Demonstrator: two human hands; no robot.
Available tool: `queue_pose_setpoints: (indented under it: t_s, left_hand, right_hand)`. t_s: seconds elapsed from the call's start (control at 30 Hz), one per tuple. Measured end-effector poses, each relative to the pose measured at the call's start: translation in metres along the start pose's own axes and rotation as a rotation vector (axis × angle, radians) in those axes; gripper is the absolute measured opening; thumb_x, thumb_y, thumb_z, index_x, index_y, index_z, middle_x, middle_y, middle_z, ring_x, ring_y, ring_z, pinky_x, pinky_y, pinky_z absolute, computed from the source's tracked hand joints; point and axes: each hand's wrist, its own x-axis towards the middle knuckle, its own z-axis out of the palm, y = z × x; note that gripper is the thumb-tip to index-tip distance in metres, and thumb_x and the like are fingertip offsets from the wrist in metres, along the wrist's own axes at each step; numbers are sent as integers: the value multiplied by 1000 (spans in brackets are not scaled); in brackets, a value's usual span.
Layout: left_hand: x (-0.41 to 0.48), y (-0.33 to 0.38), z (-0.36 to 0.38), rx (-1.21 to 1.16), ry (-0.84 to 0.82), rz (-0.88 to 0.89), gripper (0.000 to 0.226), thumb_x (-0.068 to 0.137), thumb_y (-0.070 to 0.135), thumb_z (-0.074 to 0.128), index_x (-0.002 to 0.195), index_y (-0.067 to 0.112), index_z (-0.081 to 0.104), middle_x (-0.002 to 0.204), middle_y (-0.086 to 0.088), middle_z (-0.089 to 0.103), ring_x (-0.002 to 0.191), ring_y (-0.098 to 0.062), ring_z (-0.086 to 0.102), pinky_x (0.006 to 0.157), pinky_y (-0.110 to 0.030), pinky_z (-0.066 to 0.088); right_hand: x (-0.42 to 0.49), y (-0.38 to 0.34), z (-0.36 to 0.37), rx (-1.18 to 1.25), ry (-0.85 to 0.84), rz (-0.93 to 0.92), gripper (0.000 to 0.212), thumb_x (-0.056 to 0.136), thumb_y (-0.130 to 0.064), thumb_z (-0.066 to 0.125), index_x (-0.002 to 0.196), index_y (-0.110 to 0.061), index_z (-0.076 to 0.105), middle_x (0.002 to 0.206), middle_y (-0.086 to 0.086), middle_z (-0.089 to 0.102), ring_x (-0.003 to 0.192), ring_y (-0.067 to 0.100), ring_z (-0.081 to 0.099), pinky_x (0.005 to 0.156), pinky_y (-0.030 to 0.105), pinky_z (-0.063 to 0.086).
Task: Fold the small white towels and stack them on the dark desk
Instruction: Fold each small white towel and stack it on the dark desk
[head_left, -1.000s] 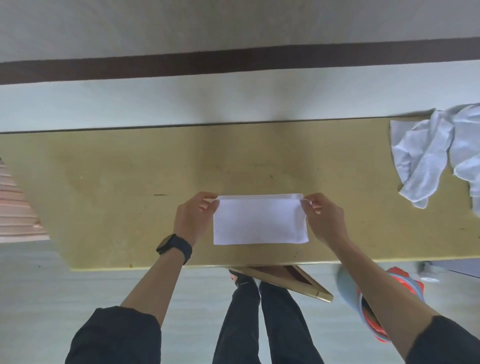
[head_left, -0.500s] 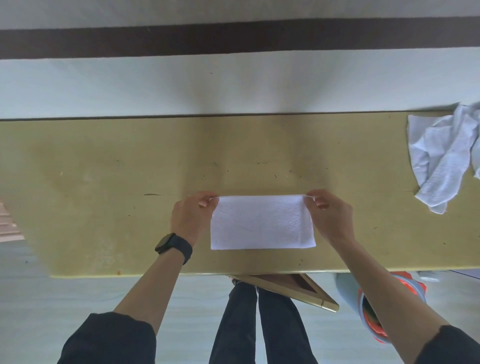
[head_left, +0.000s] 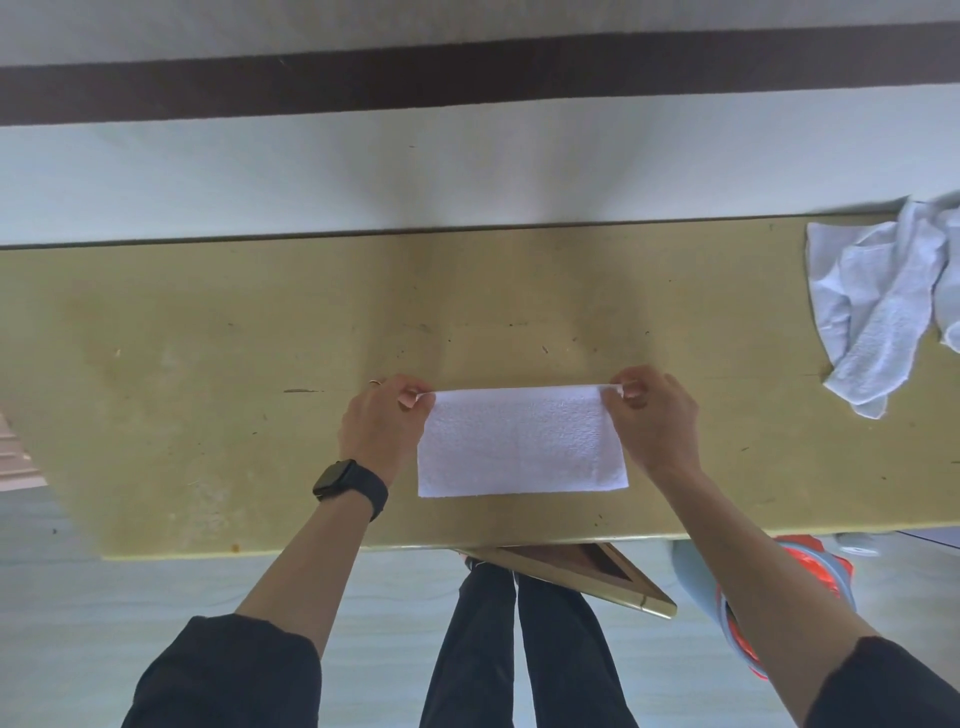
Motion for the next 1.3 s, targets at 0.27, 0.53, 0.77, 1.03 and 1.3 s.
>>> queue_pose_setpoints:
  t_s: [0.27, 0.53, 0.77, 1.03, 1.3]
  left_hand:
    - [-1, 3, -3, 131, -10, 17, 11, 94, 42, 57, 100, 36, 65, 100, 15, 61, 87, -14, 61, 79, -34, 52]
    - [-21, -1, -18, 174, -100, -163, 10, 92, 41, 55, 90, 35, 62, 96, 12, 63, 84, -17, 62, 75, -31, 52]
    - [-73, 8, 8, 11, -286, -466, 22, 79, 44, 59, 85, 26, 70, 80, 6, 68, 74, -16, 63, 66, -24, 48]
    - [-100, -5, 22, 219, -86, 84, 33, 90, 48, 54, 111, 23, 61, 109, 4, 63, 102, -22, 59, 82, -34, 50]
    - [-91, -70, 45, 469, 17, 960, 47, 87, 48, 67, 121, 17, 65, 140, -4, 57, 130, -24, 51, 107, -45, 41]
  right_hand:
    - [-11, 2, 14, -415, 89, -231, 21, 101, -25, 50, 86, -11, 58, 80, 5, 61, 53, 28, 44, 51, 28, 33]
    - [-8, -40, 26, -609, -90, -292, 50, 99, -39, 42, 146, -21, 41, 144, -3, 51, 115, 28, 48, 83, 39, 43]
    - [28, -108, 72, -760, -242, -537, 58, 100, -46, 25, 154, -23, 22, 163, -12, 16, 151, 25, -4, 112, 55, -7]
    - [-31, -61, 45, -378, -82, -640, 43, 95, -34, 52, 136, -23, 55, 149, -4, 47, 142, 21, 36, 113, 43, 27]
    - [-110, 51, 34, -462, -207, -845, 60, 85, -47, 70, 133, -12, 61, 149, -2, 49, 137, 17, 47, 105, 45, 43]
